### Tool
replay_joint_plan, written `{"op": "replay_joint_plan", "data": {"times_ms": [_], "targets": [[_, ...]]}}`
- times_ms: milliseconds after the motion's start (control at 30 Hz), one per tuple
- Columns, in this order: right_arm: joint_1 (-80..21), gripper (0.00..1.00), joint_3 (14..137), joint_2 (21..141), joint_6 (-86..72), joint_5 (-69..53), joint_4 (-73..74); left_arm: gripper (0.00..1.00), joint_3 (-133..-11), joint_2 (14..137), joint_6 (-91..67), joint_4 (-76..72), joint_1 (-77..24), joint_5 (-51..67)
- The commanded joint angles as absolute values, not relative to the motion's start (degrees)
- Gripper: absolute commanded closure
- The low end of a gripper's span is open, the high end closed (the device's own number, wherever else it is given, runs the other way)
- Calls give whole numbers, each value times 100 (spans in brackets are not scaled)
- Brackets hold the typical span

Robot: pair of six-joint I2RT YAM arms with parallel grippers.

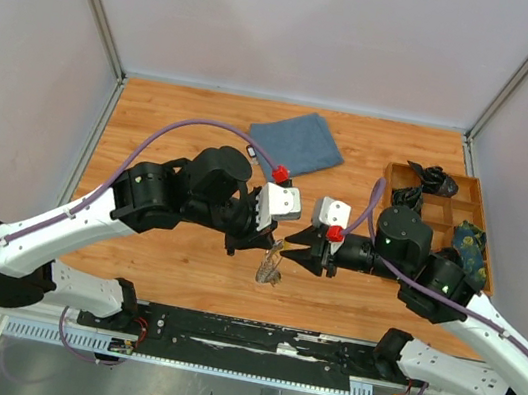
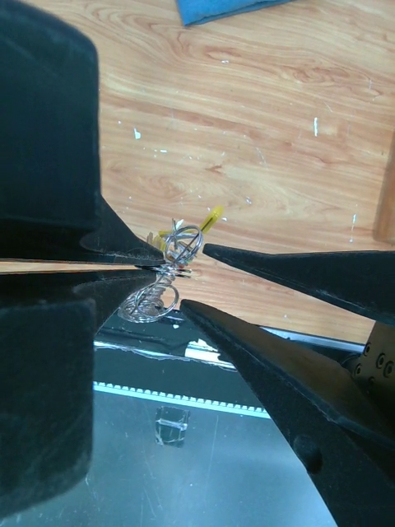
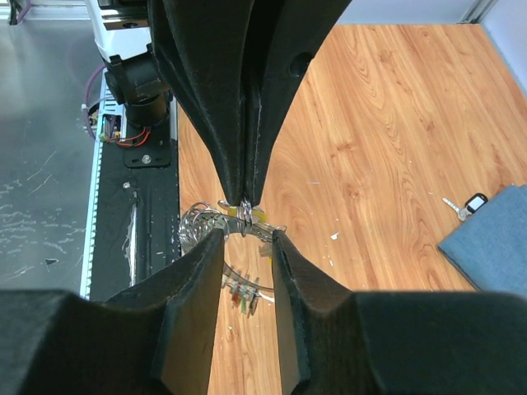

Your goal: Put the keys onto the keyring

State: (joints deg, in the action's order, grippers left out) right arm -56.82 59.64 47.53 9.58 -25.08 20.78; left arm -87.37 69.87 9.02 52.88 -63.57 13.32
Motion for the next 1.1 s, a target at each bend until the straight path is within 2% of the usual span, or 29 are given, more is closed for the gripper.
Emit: {"op": "replay_joint_plan", "data": {"times_ms": [0, 400, 533, 700, 867, 1000, 1067], "targets": [[-5616, 70, 6023, 4794, 899, -2701, 1852, 99, -8944, 6948, 978, 5176, -6430, 1423], [-5617, 75, 6009, 4945, 800, -2819, 1674, 100, -8934, 6913, 994, 5142, -6429, 1455], [-5616, 82, 6012, 4974, 800, -2822, 1689, 100, -8912, 6886, 996, 5130, -6428, 1459], [-5616, 99, 6032, 4992, 800, -2786, 1752, 100, -8873, 6859, 1009, 5112, -6431, 1459], [-5618, 100, 6106, 4948, 789, -2733, 1816, 99, -8782, 6782, 970, 5020, -6431, 1421], [-5616, 100, 6130, 4795, 736, -2627, 1683, 83, -8612, 6672, 887, 4859, -6433, 1420], [-5616, 100, 6152, 4731, 693, -2612, 1632, 78, -8528, 6616, 850, 4762, -6430, 1444]]}}
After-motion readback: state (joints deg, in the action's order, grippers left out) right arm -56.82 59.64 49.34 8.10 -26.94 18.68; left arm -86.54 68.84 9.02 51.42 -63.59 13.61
